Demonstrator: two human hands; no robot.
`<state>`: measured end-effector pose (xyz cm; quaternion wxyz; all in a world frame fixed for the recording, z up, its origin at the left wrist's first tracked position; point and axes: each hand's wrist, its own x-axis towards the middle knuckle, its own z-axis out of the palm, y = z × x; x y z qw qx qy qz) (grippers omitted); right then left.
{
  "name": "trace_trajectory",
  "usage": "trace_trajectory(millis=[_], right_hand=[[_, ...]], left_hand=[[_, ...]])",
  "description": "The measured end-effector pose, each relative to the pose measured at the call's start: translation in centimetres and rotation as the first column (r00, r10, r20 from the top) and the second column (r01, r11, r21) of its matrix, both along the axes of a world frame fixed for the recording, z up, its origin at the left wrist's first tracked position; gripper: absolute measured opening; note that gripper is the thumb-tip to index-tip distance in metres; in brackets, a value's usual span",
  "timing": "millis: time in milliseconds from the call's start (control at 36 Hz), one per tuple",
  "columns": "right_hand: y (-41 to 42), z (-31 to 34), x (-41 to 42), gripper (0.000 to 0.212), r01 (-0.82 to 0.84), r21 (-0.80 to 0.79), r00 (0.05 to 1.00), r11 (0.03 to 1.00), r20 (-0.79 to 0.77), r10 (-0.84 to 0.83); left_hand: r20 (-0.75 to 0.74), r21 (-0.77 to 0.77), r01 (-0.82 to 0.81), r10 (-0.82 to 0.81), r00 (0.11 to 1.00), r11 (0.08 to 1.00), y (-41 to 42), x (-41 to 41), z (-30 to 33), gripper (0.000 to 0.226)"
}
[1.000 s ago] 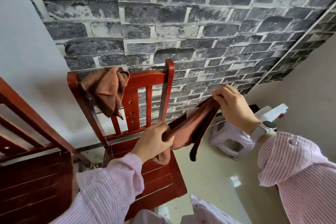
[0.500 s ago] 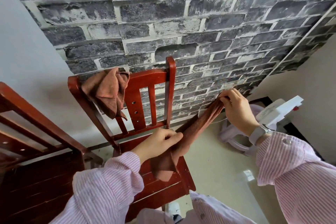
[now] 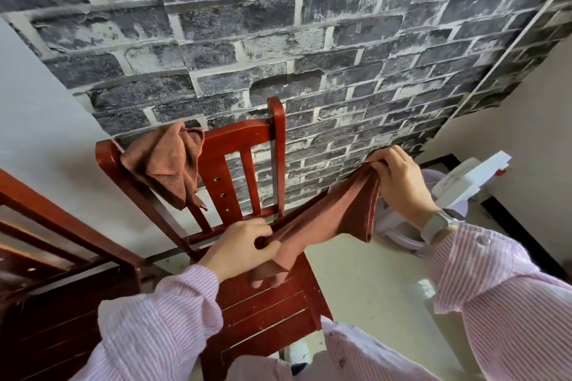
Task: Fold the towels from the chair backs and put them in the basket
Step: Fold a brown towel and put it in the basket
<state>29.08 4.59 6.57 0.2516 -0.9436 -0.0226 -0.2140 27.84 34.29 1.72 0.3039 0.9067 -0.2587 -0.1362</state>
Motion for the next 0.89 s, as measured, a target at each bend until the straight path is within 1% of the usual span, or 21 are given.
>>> trace_trajectory(millis=[111,194,222,306,361,389,444,528,583,639,694,750,778,833,889], right_hand=[[-0.3,0.1,0.1,0.011,0.056,0.042,0.998,0.998,0.014,-0.056],[-0.2,0.0,0.3,0.011,0.065,0.060,0.998,0.996,0.013,-0.066],[-0.1,0.0,0.4,0.011,0.067,0.064,0.998,0.996,0.009,-0.068],[0.4,-0.1,0.9,0.011,0.061,0.065,0.998,0.996,0.007,-0.062],[0.7,-0.1,1.3,0.011,0.057,0.063,0.998,0.996,0.012,-0.058],[0.9,-0.1,1.4,0.011,0.056,0.066,0.998,0.996,0.013,-0.057],[1.4,-0.2,1.7,0.010,0.050,0.072,0.999,0.996,0.009,-0.051],[2.2,-0.3,2.0,0.010,0.032,0.082,0.999,0.996,0.010,-0.033],[2.5,-0.4,2.2,0.010,0.032,0.091,0.999,0.995,0.002,-0.032],[2.5,-0.4,2.1,0.010,0.028,0.089,1.000,0.996,-0.004,-0.028],[2.1,-0.4,1.9,0.010,0.002,0.060,1.000,0.998,-0.012,-0.001],[1.8,-0.4,1.5,0.009,-0.064,-0.010,0.998,0.998,-0.020,0.064],[1.6,-0.4,1.3,0.010,-0.103,-0.056,0.994,0.993,-0.029,0.101],[1.2,-0.6,1.0,0.011,-0.164,-0.138,0.986,0.977,-0.057,0.157],[1.1,-0.8,0.8,0.013,-0.185,-0.180,0.982,0.966,-0.071,0.175]], left_hand=[[0.088,-0.045,-0.062,0.066,0.994,0.997,1.3,0.3,0.0,0.027],[0.151,-0.022,-0.067,0.069,0.986,0.998,2.1,0.6,0.3,0.041],[0.183,-0.011,-0.061,0.062,0.981,0.998,2.4,0.7,0.4,0.042],[0.257,0.027,-0.039,0.031,0.966,0.999,3.1,1.1,0.9,0.035],[0.248,0.064,-0.034,0.017,0.969,0.997,3.6,1.3,1.3,0.036],[0.233,0.093,-0.027,0.005,0.973,0.995,3.8,1.4,1.5,0.041],[0.184,0.205,0.009,-0.047,0.982,0.979,3.9,1.4,2.0,0.046],[0.091,0.364,0.082,-0.123,0.988,0.928,3.6,1.3,2.9,0.044],[0.074,0.400,0.097,-0.138,0.988,0.911,3.5,1.1,3.4,0.039],[0.130,0.360,0.027,-0.079,0.988,0.932,4.0,1.1,3.4,0.031],[0.218,0.206,-0.132,0.087,0.972,0.970,5.0,1.0,2.8,0.023],[0.248,0.044,-0.289,0.269,0.931,0.956,5.8,0.8,2.4,0.012],[0.257,0.018,-0.333,0.318,0.913,0.943,6.0,0.7,2.2,0.010],[0.291,0.034,-0.343,0.319,0.902,0.939,6.4,0.6,1.7,0.011],[0.328,0.063,-0.304,0.268,0.906,0.951,6.6,0.4,1.8,0.011]])
